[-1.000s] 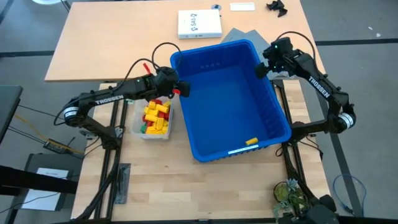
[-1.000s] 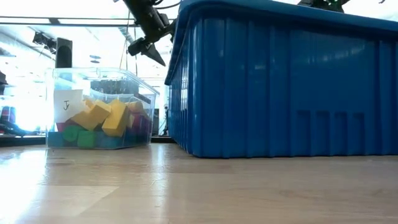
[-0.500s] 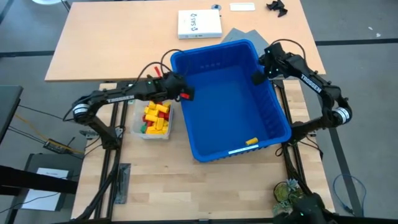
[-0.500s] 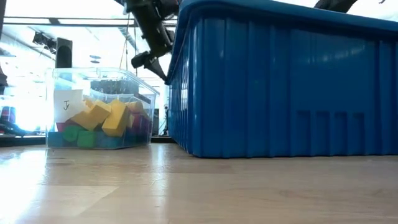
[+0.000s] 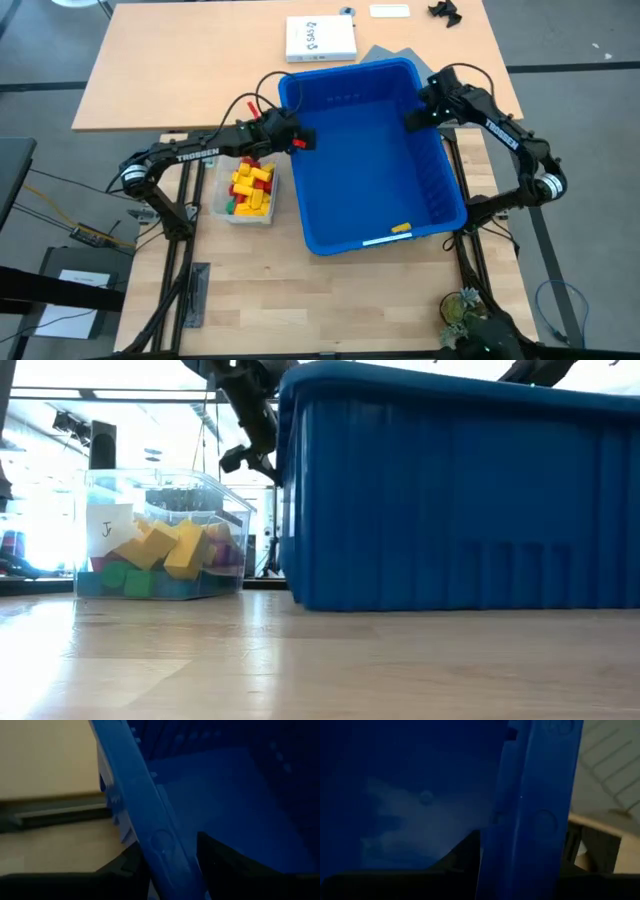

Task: Sort blocks
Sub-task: Put the yellow block into the transparent bin

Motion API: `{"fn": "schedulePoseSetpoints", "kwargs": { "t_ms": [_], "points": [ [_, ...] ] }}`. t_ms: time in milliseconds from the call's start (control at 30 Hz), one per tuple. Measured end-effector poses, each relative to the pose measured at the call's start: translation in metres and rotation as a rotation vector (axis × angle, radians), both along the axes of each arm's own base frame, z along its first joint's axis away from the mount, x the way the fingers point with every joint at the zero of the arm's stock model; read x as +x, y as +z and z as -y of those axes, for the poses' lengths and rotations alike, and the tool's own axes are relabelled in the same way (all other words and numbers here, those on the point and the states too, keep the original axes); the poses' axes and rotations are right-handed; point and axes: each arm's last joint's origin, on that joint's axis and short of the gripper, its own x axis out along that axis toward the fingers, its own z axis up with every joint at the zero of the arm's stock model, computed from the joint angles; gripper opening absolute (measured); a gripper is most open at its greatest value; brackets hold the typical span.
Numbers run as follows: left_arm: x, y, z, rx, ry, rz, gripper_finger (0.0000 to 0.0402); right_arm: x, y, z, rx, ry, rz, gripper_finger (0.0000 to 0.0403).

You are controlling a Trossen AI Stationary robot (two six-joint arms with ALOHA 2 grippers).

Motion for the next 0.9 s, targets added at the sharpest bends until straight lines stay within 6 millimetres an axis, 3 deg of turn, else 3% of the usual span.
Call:
{"fn": "schedulePoseSetpoints", "kwargs": {
  "t_ms": [233, 467, 733, 900],
  "points": [
    [-0.009, 0.024, -0.026, 0.112, 0.003, -0.032, 0.0151, 0.0, 0.023, 0.001, -0.182, -0.036, 0.118, 0.0101],
    [-0.035, 0.038, -0.075, 0.195, 0.053, -0.052, 0.0138, 0.009, 0.028, 0.019, -0.288, -0.095, 0.261, 0.0097],
    [-0.044, 0.011, -0.147, 0.25, 0.054, 0.029, 0.0129, 0.021, 0.012, 0.057, -0.367, -0.179, 0.341, 0.0097],
    [-0.06, -0.008, -0.179, 0.213, 0.091, 0.043, 0.0129, 0.023, -0.007, 0.086, -0.391, -0.192, 0.393, 0.0096]
  ]
}}
